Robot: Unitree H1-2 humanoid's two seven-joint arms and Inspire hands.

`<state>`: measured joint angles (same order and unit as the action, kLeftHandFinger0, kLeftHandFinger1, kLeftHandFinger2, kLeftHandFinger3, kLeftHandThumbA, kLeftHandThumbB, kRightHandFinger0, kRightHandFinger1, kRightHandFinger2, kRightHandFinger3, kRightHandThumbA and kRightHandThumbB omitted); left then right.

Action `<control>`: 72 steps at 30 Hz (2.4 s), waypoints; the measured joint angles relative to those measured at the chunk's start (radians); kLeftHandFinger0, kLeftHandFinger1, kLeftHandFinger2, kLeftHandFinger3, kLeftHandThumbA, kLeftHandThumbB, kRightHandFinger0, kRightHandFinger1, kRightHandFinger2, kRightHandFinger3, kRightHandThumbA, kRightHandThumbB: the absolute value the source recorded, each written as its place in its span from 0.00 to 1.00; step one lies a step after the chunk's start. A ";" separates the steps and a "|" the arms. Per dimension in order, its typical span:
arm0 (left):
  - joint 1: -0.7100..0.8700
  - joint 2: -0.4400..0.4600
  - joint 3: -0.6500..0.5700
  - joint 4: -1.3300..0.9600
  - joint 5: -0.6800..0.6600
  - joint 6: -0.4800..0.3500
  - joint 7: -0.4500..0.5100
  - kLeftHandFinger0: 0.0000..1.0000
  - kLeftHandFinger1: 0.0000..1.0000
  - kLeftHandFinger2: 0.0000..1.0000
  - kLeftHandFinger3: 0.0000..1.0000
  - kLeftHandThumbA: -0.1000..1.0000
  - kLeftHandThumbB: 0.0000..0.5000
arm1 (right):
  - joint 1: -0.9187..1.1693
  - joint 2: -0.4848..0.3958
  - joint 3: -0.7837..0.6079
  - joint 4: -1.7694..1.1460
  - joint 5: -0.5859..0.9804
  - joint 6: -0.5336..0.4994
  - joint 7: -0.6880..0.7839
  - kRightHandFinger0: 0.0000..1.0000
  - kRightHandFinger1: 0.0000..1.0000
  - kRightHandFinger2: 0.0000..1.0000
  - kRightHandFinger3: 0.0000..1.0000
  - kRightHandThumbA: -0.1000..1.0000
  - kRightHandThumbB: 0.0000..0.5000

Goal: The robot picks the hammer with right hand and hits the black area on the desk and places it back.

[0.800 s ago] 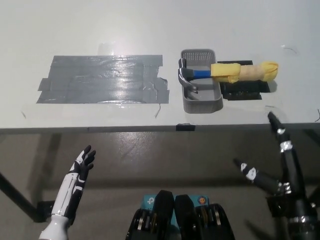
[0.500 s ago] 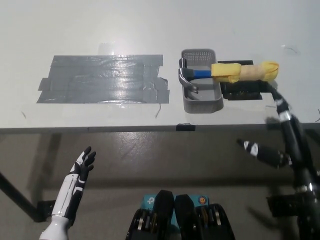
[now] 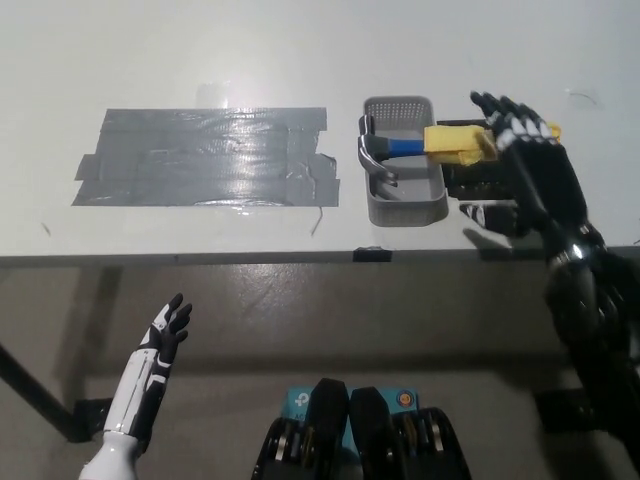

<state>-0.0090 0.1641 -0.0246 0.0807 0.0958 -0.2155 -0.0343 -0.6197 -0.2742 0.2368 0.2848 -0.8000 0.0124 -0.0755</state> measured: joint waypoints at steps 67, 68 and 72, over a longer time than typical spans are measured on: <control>-0.001 0.001 -0.003 -0.012 0.013 -0.014 -0.001 1.00 1.00 1.00 1.00 1.00 0.21 | -0.239 0.035 0.163 0.465 -0.107 0.148 -0.137 1.00 1.00 1.00 1.00 0.59 0.67; -0.001 0.001 -0.003 -0.012 0.013 -0.014 -0.001 1.00 1.00 1.00 1.00 1.00 0.21 | -0.245 0.035 0.164 0.486 -0.107 0.142 -0.156 1.00 0.99 0.95 1.00 0.56 0.68; 0.000 0.000 -0.004 -0.012 0.013 -0.013 -0.001 1.00 1.00 1.00 1.00 1.00 0.21 | -0.255 0.037 0.178 0.576 -0.108 0.115 -0.224 0.00 0.04 0.25 0.24 0.00 0.54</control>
<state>-0.0094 0.1646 -0.0282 0.0691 0.1092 -0.2283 -0.0349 -0.8747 -0.2371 0.4149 0.8612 -0.9079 0.1271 -0.2999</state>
